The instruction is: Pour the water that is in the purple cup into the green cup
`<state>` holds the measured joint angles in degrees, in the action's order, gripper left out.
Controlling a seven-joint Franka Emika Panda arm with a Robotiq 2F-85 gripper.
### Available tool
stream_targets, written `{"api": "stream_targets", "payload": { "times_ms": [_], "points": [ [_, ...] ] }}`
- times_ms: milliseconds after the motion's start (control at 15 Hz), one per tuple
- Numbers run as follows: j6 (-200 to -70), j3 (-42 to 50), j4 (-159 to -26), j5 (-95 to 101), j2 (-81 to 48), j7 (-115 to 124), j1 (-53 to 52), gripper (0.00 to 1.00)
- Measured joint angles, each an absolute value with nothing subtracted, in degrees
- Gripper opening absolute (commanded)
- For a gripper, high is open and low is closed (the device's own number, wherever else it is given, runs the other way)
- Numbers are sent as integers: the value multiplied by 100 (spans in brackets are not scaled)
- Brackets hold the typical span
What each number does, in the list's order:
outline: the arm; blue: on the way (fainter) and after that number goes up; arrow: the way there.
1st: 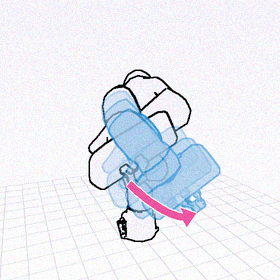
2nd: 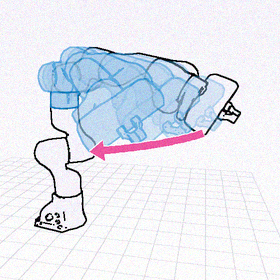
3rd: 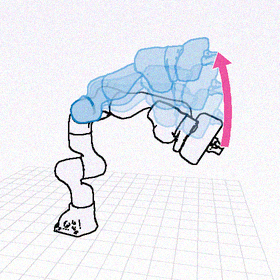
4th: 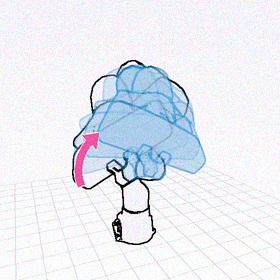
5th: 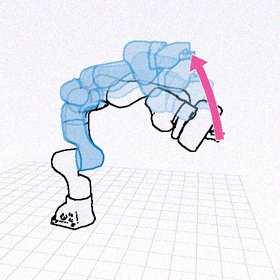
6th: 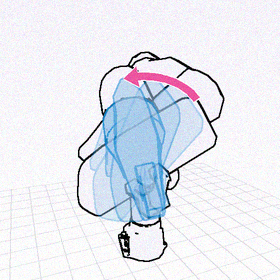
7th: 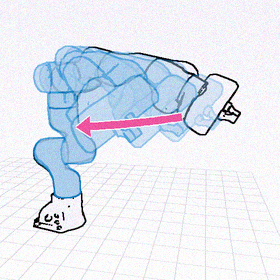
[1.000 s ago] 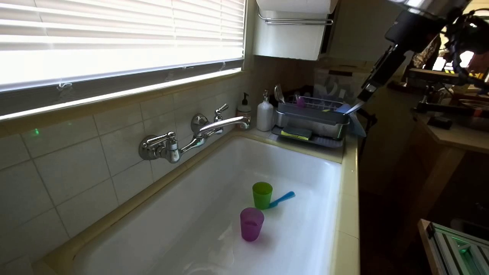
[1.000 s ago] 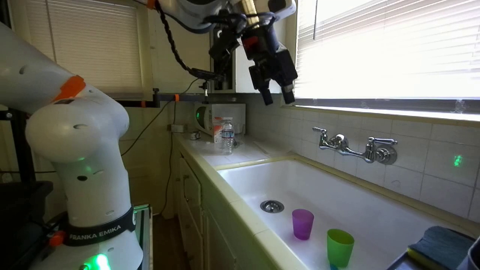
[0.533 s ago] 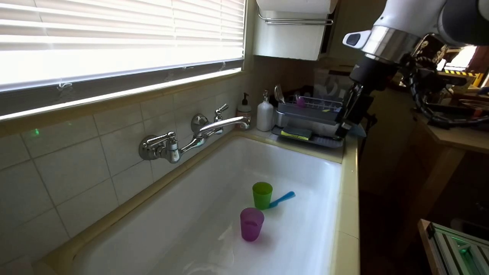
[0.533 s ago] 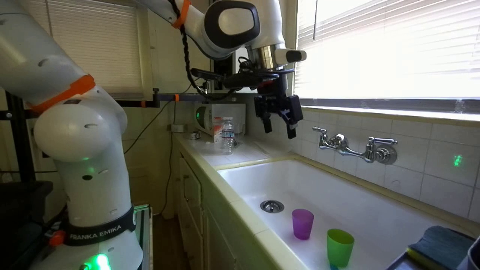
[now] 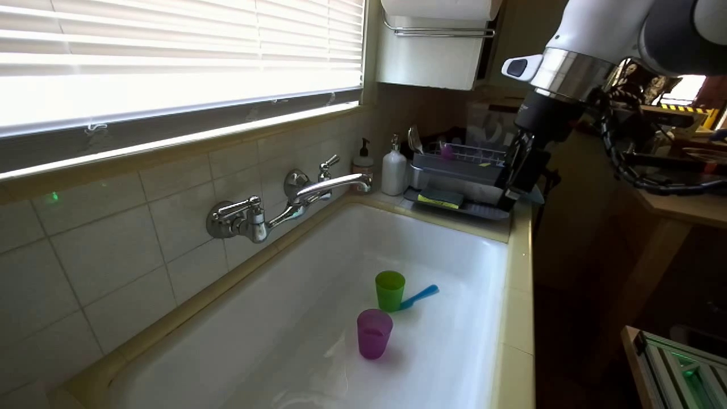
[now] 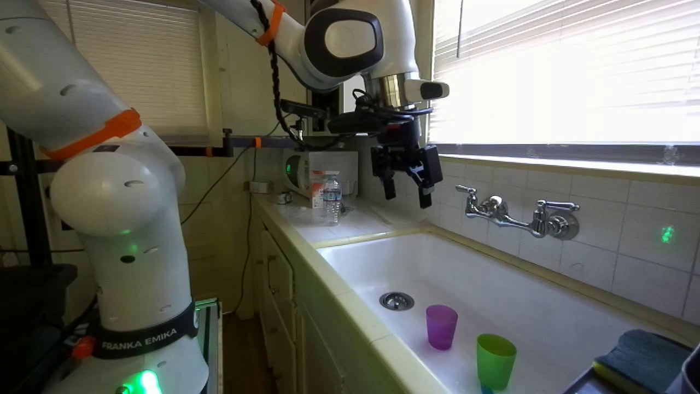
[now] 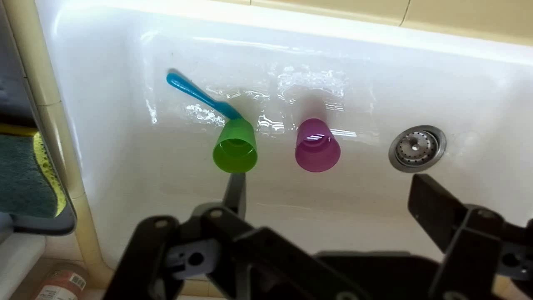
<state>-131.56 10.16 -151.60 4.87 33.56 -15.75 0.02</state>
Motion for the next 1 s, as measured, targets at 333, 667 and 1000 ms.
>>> {"api": "stream_targets", "payload": {
  "times_ms": [333, 667, 1000],
  "points": [
    [-13740, 1035, -15187, 109, 2829, -1790, -184, 100],
    [-14736, 1181, -15150, -603, 1782, -2494, -516, 100],
    [-15116, 1252, -14875, -1605, 752, -3522, -699, 100]
  ]
}}
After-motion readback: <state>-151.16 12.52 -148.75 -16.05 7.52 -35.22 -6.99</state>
